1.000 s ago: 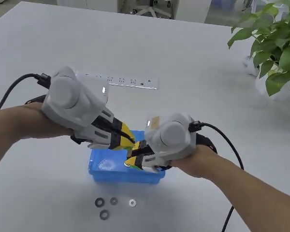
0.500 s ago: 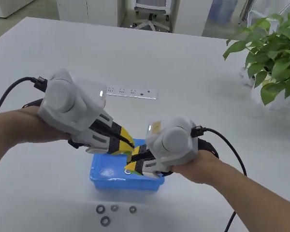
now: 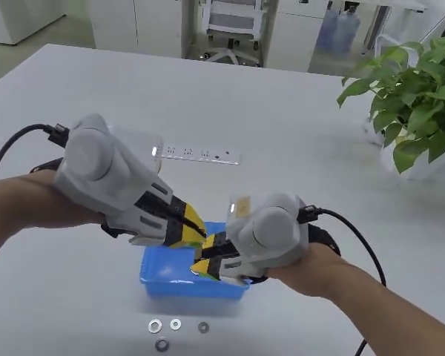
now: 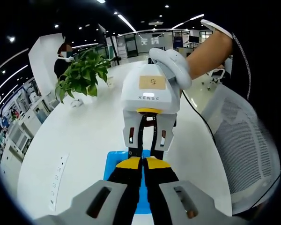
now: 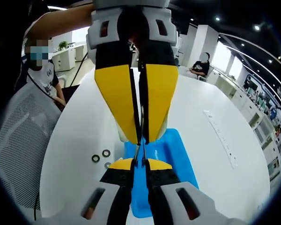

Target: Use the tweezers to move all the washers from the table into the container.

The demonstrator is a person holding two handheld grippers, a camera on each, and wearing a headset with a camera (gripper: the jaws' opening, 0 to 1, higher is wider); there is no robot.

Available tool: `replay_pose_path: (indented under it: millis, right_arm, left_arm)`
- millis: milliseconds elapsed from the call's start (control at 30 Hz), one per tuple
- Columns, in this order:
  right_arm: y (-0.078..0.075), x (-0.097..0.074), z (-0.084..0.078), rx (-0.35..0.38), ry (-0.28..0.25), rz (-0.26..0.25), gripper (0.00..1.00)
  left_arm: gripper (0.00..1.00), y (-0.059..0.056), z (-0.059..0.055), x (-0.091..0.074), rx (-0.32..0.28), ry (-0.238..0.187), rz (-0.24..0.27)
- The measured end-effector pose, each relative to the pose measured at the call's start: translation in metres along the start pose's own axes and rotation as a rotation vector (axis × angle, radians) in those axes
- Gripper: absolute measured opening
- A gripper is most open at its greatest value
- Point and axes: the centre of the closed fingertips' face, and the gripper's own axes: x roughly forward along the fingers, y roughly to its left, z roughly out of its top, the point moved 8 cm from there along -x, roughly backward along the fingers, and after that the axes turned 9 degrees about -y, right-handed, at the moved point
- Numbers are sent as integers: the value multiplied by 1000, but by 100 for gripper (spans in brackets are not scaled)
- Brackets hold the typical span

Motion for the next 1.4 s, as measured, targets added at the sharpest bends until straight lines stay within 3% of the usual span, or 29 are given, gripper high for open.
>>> replay_pose_path:
  millis: [367,967,1400]
  right_arm:
    - [15,-5,2,-12,-2,-4,12]
    - [44,-1,-18,23,2,21,12]
    - [55,2,-35,45,7,13,12]
  left_arm:
    - [6,-14,4,-2,4,-6,4]
    - [6,-40,-10,13,-27,-9,-33]
    - [6,-48,-20,24,-44,0,-69]
